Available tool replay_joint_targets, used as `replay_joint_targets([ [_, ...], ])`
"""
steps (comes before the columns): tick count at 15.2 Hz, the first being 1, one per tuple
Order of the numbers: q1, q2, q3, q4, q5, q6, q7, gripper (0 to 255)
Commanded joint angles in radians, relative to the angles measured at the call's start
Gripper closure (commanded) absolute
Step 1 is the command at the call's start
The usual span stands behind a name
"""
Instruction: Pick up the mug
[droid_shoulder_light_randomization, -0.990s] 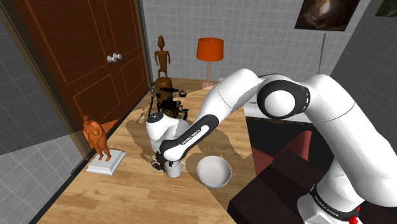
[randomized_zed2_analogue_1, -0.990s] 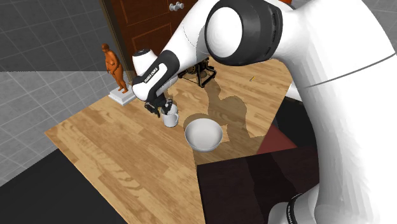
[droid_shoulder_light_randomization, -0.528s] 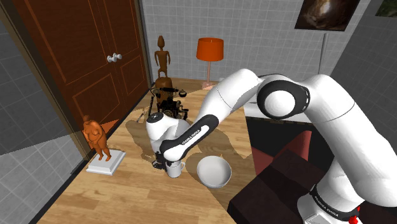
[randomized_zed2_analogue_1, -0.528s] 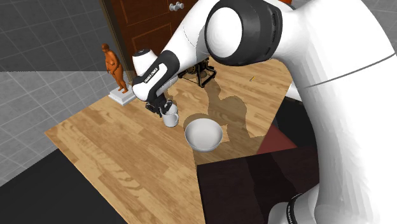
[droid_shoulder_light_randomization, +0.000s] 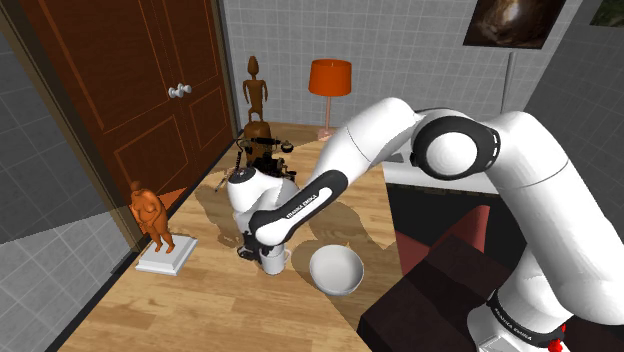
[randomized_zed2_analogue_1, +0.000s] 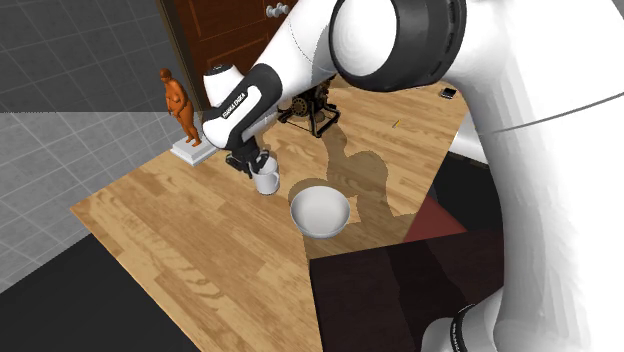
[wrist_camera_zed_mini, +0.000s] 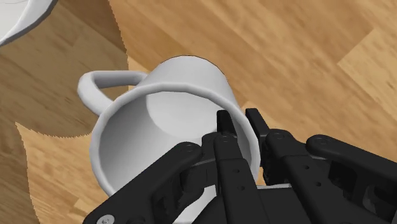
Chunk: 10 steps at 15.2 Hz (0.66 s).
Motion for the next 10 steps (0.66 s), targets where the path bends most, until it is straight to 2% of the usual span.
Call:
replay_joint_targets([
  [1, -0.005, -0.019, 0.005, -0.003, 0.005, -0.015, -0.006, 255],
  [10, -0.017, -0.085, 0.022, -0.013, 0.025, -0.070, -0.018, 255],
])
